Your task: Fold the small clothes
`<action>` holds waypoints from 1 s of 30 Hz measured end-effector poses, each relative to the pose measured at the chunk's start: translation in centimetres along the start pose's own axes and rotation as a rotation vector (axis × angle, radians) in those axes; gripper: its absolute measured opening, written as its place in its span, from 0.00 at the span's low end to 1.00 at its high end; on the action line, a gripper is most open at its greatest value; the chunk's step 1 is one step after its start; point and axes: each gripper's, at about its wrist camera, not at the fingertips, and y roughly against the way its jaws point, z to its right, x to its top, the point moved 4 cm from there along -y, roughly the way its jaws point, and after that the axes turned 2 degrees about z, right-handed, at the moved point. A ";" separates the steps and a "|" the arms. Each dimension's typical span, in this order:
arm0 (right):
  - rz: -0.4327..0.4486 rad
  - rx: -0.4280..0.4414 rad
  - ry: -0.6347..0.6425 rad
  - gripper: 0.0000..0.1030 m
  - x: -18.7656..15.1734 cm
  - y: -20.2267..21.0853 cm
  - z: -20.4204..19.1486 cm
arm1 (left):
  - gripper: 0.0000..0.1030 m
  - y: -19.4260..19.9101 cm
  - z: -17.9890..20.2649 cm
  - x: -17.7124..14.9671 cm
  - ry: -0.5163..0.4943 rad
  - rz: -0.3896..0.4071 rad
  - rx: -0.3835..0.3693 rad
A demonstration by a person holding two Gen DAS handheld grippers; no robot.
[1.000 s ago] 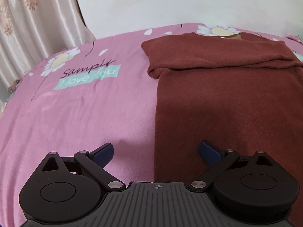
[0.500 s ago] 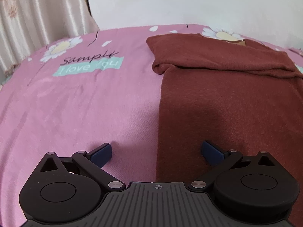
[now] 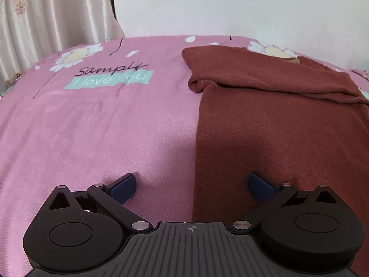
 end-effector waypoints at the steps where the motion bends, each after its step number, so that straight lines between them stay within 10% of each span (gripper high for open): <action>1: 0.002 0.000 0.000 1.00 0.0 0.0 0.0 | 1.00 0.0 0.0 0.0 0.001 0.003 -0.001; 30: -0.006 0.018 0.022 1.00 -0.4 0.8 0.1 | 1.00 1.0 -0.4 -0.8 -0.009 0.013 -0.009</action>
